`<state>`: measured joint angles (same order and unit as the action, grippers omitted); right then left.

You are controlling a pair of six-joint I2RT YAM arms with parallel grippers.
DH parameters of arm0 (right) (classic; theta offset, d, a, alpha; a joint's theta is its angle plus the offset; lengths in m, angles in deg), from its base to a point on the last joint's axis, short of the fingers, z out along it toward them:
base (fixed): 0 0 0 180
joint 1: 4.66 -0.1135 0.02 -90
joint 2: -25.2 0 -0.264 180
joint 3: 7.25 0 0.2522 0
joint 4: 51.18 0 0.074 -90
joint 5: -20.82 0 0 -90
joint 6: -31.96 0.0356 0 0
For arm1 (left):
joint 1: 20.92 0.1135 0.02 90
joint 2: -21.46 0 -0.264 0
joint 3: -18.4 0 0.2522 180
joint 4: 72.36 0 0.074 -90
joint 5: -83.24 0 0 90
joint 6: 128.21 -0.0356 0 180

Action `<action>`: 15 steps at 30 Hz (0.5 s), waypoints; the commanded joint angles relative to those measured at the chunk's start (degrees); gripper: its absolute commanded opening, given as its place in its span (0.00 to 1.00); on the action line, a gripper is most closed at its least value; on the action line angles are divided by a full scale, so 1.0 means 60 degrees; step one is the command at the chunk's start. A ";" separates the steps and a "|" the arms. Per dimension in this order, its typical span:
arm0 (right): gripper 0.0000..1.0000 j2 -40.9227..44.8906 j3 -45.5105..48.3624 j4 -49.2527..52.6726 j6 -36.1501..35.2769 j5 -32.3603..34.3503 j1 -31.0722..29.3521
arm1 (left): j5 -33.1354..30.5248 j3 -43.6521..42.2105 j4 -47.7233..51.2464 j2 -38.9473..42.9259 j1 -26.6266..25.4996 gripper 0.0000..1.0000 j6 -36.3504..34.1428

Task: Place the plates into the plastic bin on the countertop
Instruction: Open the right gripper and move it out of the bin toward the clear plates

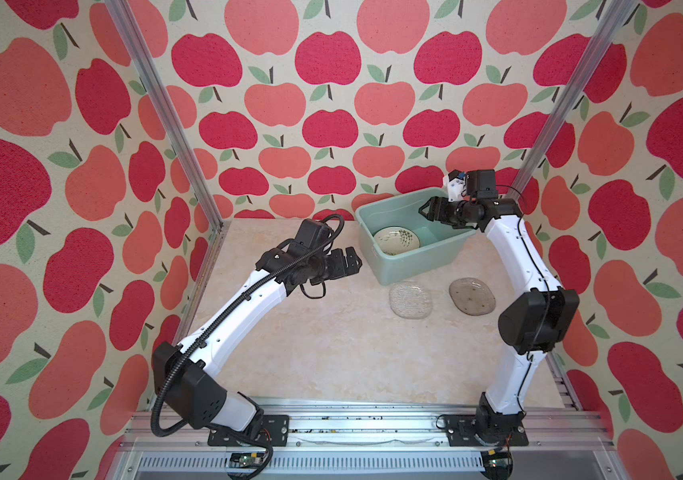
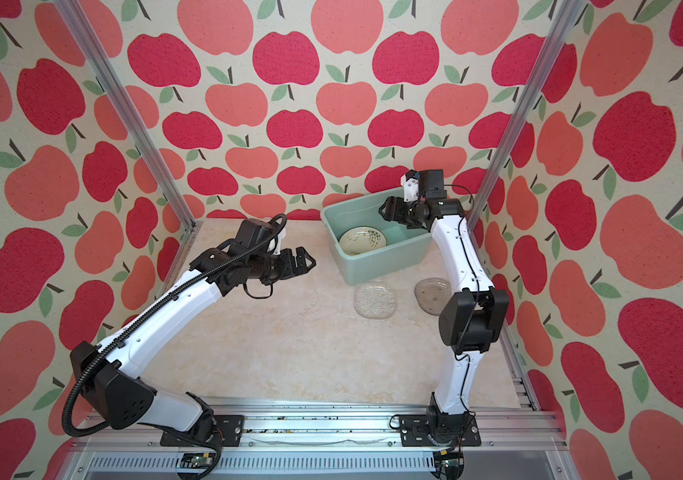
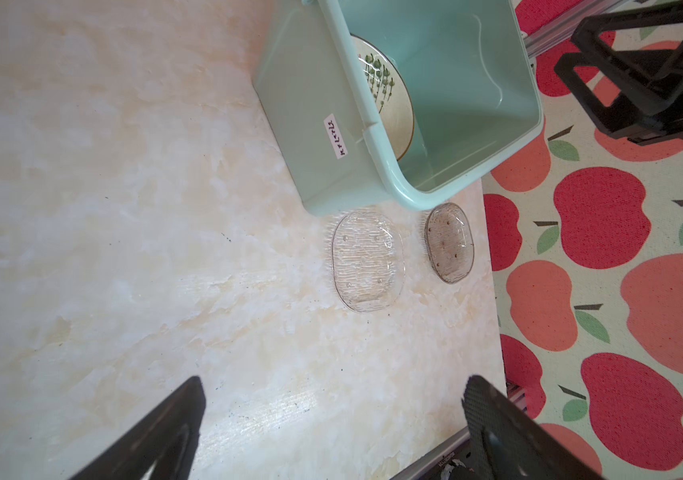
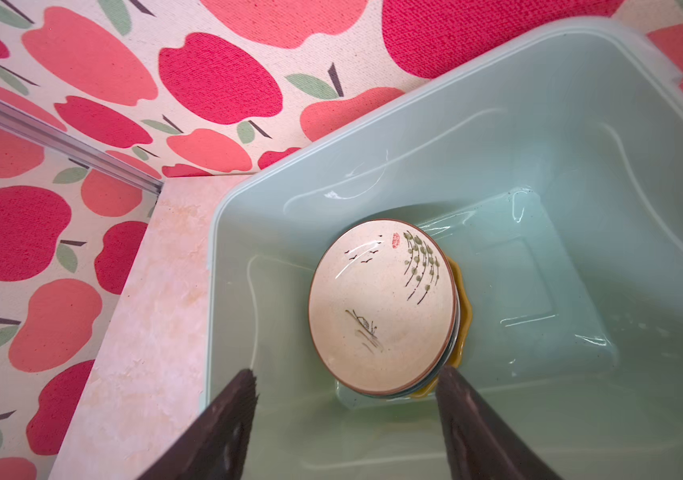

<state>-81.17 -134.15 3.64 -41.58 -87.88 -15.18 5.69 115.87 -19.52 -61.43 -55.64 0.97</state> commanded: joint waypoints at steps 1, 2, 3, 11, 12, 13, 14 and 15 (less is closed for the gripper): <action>0.71 0.1210 0.1141 0.0609 -0.0163 -0.0036 -0.0077 | -0.0118 -0.0365 0.0397 0.0492 -0.0390 0.99 0.0309; 0.71 0.1605 0.1500 0.0642 -0.0138 -0.0044 -0.0077 | -0.0125 -0.0485 0.0340 0.0610 -0.0522 0.99 0.0367; 0.71 0.2066 0.1908 0.0668 -0.0108 -0.0084 -0.0077 | -0.0137 -0.0637 0.0256 0.0747 -0.0651 0.99 0.0472; 0.70 0.5078 0.4878 0.1322 -0.0049 -0.0347 -0.0005 | -0.0183 -0.2167 -0.0965 0.1444 -0.1684 0.99 0.1299; 0.70 0.5376 0.5205 0.1409 -0.0056 -0.0420 0.0037 | -0.0210 -0.2303 -0.1090 0.1480 -0.1800 0.99 0.1348; 0.70 0.5624 0.5497 0.1488 -0.0056 -0.0518 0.0079 | -0.0243 -0.2429 -0.1212 0.1494 -0.1902 0.99 0.1379; 0.70 0.5820 0.5749 0.1554 -0.0039 -0.0584 0.0135 | -0.0248 -0.2519 -0.1313 0.1497 -0.1978 0.99 0.1414; 0.70 0.6024 0.6042 0.1572 0.0023 -0.0683 0.0201 | -0.0244 -0.2620 -0.1424 0.1507 -0.2049 0.99 0.1447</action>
<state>-47.44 -101.30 10.17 -41.53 -89.85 -14.92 5.52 101.51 -24.49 -53.41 -66.94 7.83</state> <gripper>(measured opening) 0.696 0.993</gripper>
